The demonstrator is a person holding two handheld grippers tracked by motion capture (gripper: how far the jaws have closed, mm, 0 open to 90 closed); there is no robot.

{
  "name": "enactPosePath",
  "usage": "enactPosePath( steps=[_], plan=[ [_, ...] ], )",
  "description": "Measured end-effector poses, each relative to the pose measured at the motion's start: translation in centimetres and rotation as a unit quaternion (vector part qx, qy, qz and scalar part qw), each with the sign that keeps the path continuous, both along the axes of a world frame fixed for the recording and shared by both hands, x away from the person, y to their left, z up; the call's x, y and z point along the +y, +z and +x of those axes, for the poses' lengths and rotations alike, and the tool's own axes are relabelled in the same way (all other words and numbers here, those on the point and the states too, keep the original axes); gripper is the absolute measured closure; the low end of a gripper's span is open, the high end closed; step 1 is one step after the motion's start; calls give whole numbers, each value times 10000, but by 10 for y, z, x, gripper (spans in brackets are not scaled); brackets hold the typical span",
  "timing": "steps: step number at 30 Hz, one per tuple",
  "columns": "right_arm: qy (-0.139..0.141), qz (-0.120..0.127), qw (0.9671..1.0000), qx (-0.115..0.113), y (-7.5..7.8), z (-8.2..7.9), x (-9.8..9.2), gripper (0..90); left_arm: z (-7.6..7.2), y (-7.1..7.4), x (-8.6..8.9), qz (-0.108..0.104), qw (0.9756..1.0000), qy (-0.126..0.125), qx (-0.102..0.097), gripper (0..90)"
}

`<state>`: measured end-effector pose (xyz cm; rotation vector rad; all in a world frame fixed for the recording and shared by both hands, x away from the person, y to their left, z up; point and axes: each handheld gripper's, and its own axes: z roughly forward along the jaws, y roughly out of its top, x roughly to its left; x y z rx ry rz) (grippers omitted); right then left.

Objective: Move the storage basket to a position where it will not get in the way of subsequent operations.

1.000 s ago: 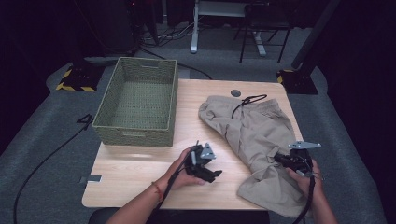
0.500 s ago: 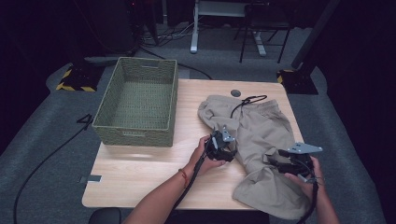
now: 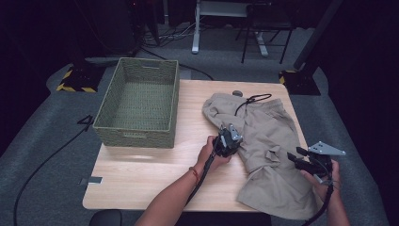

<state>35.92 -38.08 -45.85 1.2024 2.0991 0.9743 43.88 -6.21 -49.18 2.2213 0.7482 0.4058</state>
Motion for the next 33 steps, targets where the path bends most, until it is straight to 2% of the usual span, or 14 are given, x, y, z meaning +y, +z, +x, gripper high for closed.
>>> enactPosePath(
  steps=[1, 3, 6, 9, 12, 15, 18, 23, 25, 27, 30, 31, 32, 33],
  plan=[
    [42, -72, 9999, 60, -4, 2, 2, 495, 0, 0, 2, -33, 10000, -5, 14, 818],
    [66, -114, 9998, 180, -10, 6, 4, 493, -1, 4, 7, -30, 10000, 26, -9, 842],
    [36, -381, 9986, 352, -23, 13, 10, 511, -9, 22, 24, -25, 9998, -23, -206, 855],
    [-52, -465, 9978, 475, -32, 20, 12, 514, -19, 40, 44, 5, 9995, -45, -307, 855],
    [-132, -274, 9981, 533, -36, 25, 7, 521, -34, 61, 80, 60, 9993, -29, -354, 855],
    [-215, -226, 9981, 530, -36, 27, 5, 520, -45, 70, 110, 50, 9994, 59, -330, 855],
    [-294, -182, 9980, 537, -37, 28, 4, 521, -66, 79, 156, -25, 9993, 274, -270, 853],
    [-430, -178, 9976, 503, -37, 33, 3, 514, -90, 78, 205, 14, 9985, 531, -125, 851],
    [-509, -180, 9973, 497, -37, 36, 3, 509, -98, 75, 220, 109, 9979, 638, -92, 846],
    [-532, -208, 9972, 476, -37, 38, 3, 486, -104, 70, 236, 166, 9975, 676, 89, 825],
    [-591, -180, 9970, 459, -38, 40, 3, 456, -110, 60, 253, 265, 9945, 1002, 130, 704],
    [-627, -184, 9968, 453, -38, 40, 3, 442, -111, 58, 256, 186, 9949, 973, 183, 675],
    [-640, -186, 9967, 455, -38, 40, 3, 441, -114, 55, 261, -1, 9968, 761, 260, 626],
    [-645, -183, 9967, 450, -38, 40, 3, 432, -115, 53, 260, -62, 9970, 705, 308, 554]
  ],
)
